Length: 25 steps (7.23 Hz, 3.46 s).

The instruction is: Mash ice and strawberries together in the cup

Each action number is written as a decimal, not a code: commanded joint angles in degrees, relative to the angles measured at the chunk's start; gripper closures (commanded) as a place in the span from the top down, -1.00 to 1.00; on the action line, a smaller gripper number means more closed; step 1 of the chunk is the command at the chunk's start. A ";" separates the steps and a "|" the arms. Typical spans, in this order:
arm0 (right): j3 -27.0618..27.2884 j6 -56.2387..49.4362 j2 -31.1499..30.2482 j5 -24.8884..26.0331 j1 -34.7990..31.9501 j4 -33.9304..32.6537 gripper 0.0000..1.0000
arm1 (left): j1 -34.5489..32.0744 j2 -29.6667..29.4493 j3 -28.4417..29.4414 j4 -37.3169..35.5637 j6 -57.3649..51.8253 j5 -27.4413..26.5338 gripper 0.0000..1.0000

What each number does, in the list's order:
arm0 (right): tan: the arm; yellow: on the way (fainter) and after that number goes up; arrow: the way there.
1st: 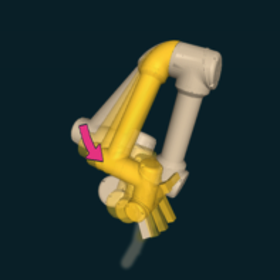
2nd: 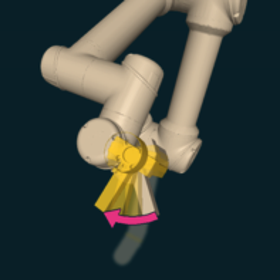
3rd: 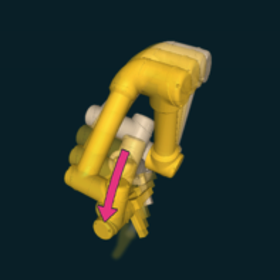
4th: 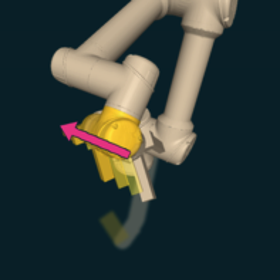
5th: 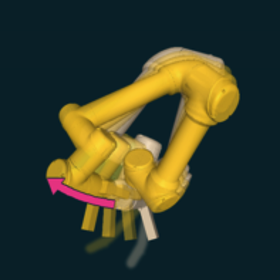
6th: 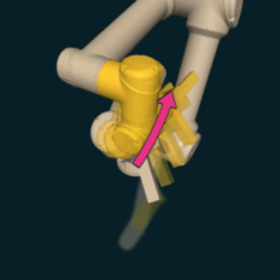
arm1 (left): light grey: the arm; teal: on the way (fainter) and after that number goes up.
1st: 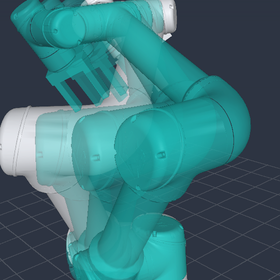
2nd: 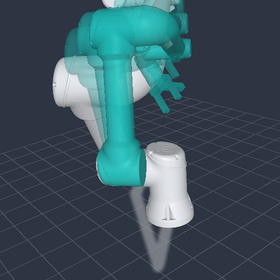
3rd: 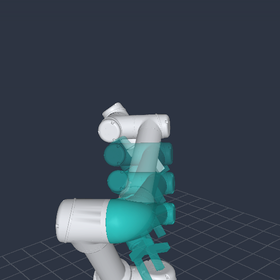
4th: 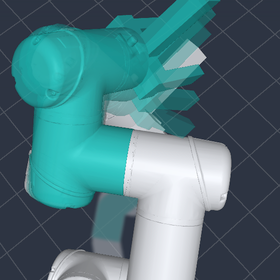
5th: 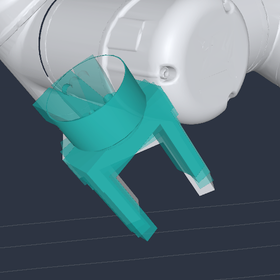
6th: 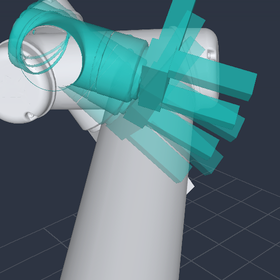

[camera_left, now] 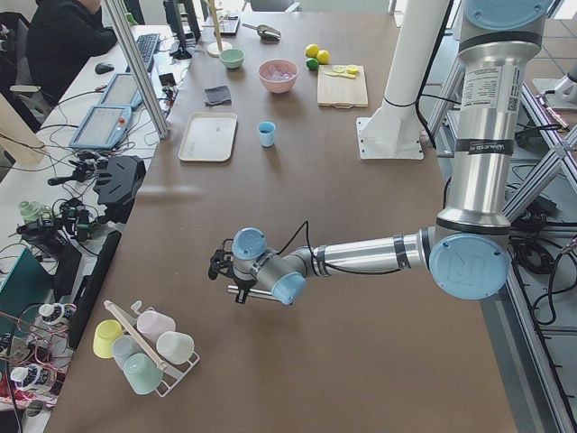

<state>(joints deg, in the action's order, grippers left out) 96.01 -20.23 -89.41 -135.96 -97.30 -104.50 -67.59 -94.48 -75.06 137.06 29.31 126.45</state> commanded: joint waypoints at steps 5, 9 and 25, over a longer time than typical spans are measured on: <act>5.25 0.97 0.73 2.18 2.11 -9.23 0.99 | 9.52 -24.31 -12.47 -5.92 19.85 -29.40 -0.54; 4.54 9.66 0.55 1.58 2.20 -8.18 0.99 | 22.23 -35.84 -15.91 -14.19 22.63 -46.65 -0.54; -3.55 16.18 1.61 1.57 3.34 5.01 0.99 | 45.09 -34.37 -13.81 3.74 20.26 -84.33 -0.51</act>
<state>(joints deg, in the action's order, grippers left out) 92.31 -3.98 -87.75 -134.66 -94.00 -99.49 -23.44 -129.44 -89.64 140.72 49.69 45.20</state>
